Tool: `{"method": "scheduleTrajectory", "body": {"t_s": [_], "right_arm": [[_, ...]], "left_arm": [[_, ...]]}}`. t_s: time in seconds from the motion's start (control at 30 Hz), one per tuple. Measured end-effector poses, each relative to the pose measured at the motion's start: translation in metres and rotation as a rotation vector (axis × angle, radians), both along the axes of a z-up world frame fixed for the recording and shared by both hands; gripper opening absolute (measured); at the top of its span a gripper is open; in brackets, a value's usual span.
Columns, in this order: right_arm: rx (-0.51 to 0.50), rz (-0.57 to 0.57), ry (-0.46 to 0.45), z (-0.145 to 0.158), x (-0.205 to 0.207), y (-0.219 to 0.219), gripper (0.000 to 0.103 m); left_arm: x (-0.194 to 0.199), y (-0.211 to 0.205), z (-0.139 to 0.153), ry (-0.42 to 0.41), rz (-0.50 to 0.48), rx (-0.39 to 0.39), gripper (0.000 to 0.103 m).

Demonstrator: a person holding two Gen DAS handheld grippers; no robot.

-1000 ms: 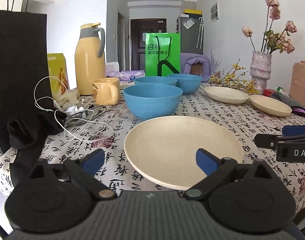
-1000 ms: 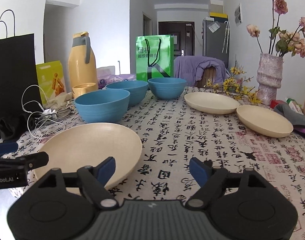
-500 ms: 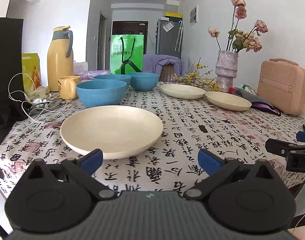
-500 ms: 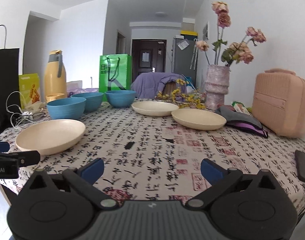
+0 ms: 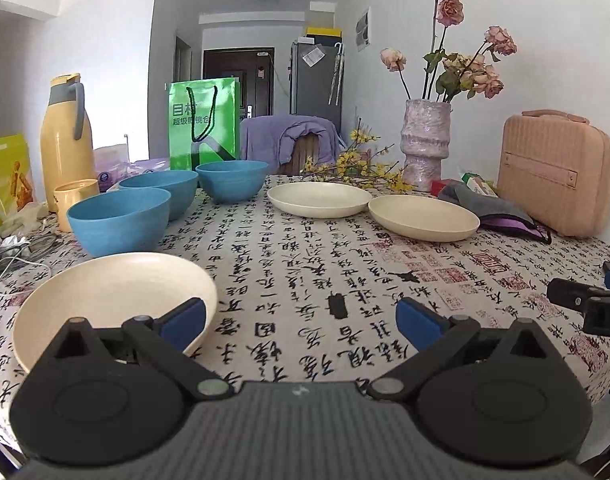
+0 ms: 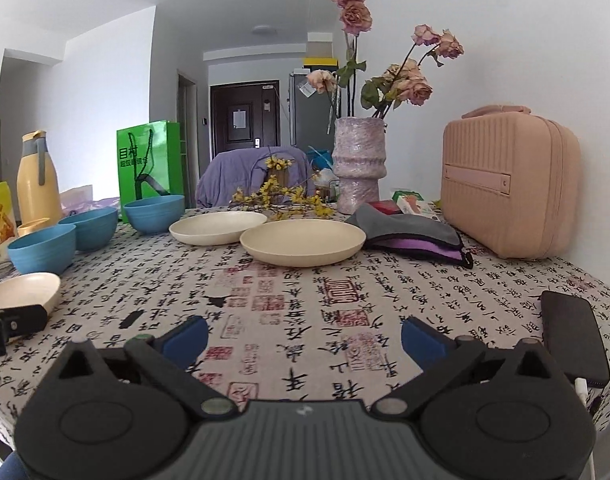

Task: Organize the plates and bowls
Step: 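Move both grippers to the cream plate beside the grey cloth, then close both grippers on the rim of the second cream plate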

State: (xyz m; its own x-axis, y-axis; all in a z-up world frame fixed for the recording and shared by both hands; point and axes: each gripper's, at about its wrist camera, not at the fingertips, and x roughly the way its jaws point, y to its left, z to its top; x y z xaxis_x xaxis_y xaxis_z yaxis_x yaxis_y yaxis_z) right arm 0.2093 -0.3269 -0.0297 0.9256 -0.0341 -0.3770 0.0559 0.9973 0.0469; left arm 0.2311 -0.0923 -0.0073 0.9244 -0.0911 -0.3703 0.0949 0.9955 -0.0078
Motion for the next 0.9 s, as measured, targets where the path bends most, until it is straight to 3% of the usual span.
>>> {"method": "scheduleTrajectory", "body": {"t_s": [0.3, 0.47, 0.57, 0.63, 0.7, 0.8, 0.9], "right_arm": [[0.006, -0.035, 0.026, -0.003, 0.055, -0.046, 0.103], [-0.05, -0.037, 0.049, 0.001, 0.094, -0.065, 0.103], [-0.048, -0.034, 0.078, 0.007, 0.124, -0.078, 0.103], [-0.02, -0.031, 0.113, 0.011, 0.15, -0.09, 0.1], [0.015, -0.048, 0.149, 0.013, 0.175, -0.101, 0.09], [0.071, -0.06, 0.166, 0.013, 0.208, -0.114, 0.087], [0.131, -0.039, 0.215, 0.006, 0.241, -0.125, 0.075]], "left_arm": [[0.056, -0.041, 0.005, -0.001, -0.038, -0.016, 0.103], [0.094, -0.067, 0.008, 0.004, -0.063, 0.039, 0.103], [0.122, -0.078, 0.012, 0.04, -0.094, 0.004, 0.103], [0.145, -0.085, 0.013, 0.071, -0.099, -0.012, 0.103], [0.169, -0.092, 0.012, 0.105, -0.098, -0.014, 0.103], [0.201, -0.098, 0.01, 0.133, -0.106, -0.044, 0.103], [0.232, -0.105, 0.006, 0.167, -0.117, -0.081, 0.092]]}}
